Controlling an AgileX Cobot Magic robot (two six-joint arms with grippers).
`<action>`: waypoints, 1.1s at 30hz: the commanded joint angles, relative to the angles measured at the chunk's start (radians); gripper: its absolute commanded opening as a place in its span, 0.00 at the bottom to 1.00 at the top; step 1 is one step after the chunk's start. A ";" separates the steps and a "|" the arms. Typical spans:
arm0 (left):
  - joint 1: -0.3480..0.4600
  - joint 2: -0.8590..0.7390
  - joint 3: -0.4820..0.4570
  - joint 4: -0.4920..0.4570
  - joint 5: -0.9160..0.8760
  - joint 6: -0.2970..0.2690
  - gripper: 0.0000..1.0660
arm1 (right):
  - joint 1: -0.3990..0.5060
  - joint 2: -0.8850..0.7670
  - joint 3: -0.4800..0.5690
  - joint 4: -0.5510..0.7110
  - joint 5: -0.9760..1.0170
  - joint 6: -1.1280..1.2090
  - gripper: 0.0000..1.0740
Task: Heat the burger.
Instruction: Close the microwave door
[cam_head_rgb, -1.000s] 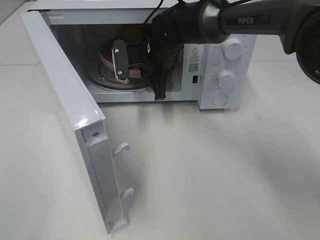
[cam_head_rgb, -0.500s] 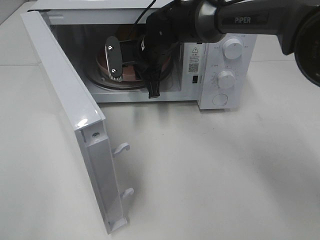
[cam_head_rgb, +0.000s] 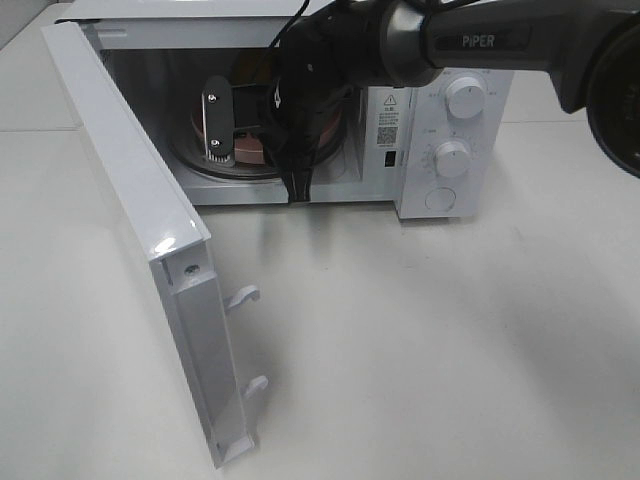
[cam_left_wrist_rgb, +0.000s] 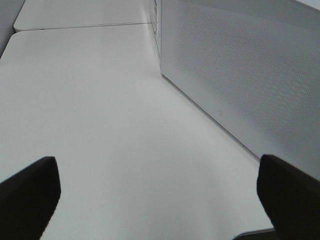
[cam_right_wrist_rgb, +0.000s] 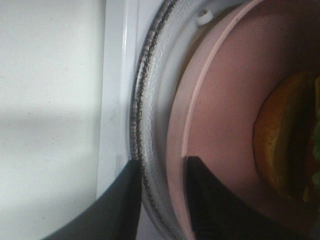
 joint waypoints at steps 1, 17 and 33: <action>0.004 -0.013 -0.002 0.000 -0.012 -0.003 0.94 | 0.008 -0.019 -0.008 0.007 0.030 0.018 0.30; 0.004 -0.013 -0.002 0.000 -0.012 -0.003 0.94 | 0.008 -0.102 0.104 0.024 0.015 0.038 0.42; 0.004 -0.013 -0.002 0.000 -0.012 -0.003 0.94 | 0.008 -0.240 0.301 0.023 -0.028 0.069 0.55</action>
